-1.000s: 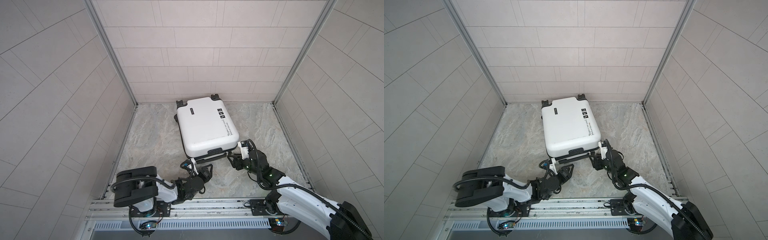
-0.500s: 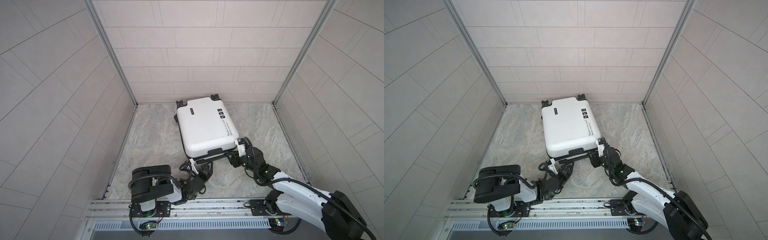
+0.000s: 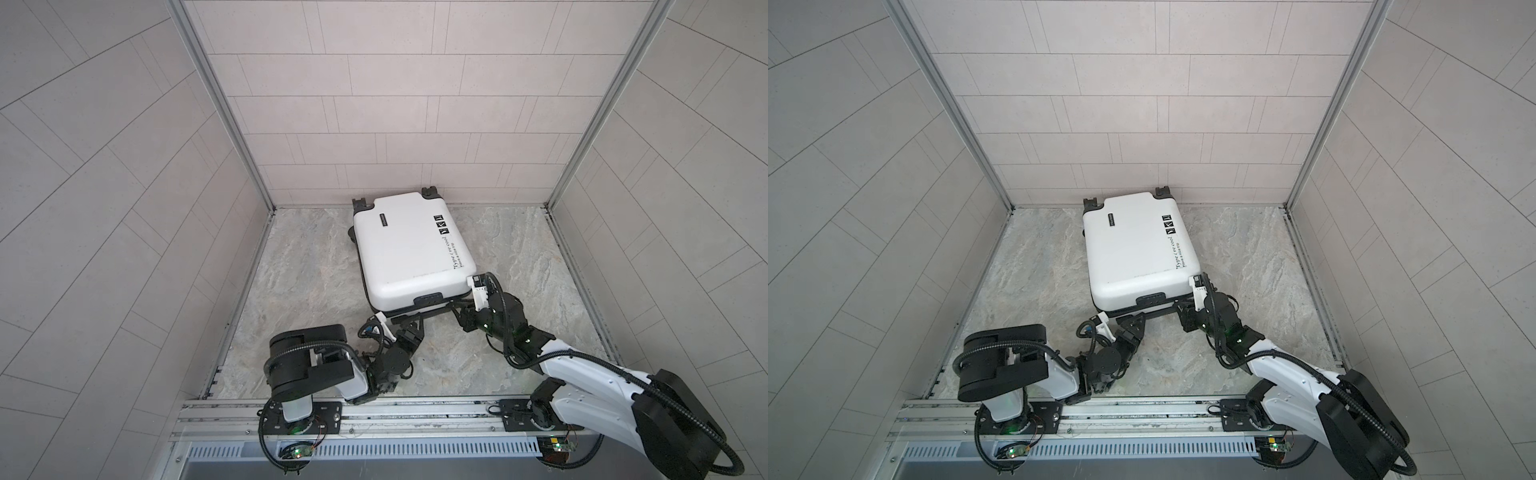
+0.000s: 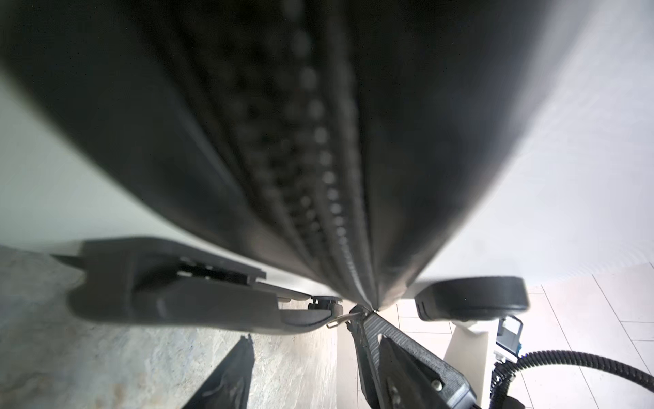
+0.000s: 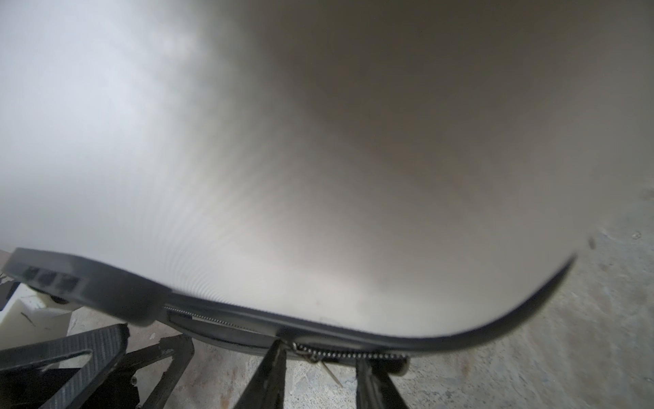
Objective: Pack the luggage
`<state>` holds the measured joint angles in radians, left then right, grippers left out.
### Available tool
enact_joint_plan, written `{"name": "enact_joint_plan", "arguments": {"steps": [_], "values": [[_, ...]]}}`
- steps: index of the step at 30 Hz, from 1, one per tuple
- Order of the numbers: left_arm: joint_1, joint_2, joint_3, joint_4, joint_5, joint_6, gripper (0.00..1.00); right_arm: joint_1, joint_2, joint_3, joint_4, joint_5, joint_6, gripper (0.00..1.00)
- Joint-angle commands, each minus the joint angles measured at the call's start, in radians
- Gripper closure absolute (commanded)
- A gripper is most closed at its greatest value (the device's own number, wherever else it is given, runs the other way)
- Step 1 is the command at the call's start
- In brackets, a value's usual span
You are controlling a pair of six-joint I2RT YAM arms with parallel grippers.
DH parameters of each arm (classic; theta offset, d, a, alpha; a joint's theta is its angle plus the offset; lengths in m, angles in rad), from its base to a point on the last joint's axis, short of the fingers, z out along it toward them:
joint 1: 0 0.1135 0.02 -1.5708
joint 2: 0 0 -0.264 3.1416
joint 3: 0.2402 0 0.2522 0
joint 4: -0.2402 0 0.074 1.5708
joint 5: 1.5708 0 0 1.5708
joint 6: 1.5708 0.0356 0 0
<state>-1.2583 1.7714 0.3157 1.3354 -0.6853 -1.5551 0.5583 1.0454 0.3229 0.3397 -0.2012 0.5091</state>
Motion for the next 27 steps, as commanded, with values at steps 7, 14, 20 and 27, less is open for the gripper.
{"name": "enact_joint_plan", "arguments": {"steps": [7,14,20,27], "values": [[0.026,0.068,0.027,0.001,0.043,-0.072,0.38,0.009,0.021,-0.001,0.008,0.008,-0.001,0.63],[0.028,0.087,0.030,0.004,0.015,-0.113,0.39,0.011,0.054,-0.008,0.040,-0.004,0.005,0.69],[0.037,0.118,0.033,0.004,0.013,-0.167,0.44,0.017,0.088,-0.008,0.069,-0.009,0.009,0.71],[0.040,0.131,0.031,0.004,0.001,-0.195,0.58,0.032,0.139,0.005,0.103,-0.014,0.015,0.74]]}}
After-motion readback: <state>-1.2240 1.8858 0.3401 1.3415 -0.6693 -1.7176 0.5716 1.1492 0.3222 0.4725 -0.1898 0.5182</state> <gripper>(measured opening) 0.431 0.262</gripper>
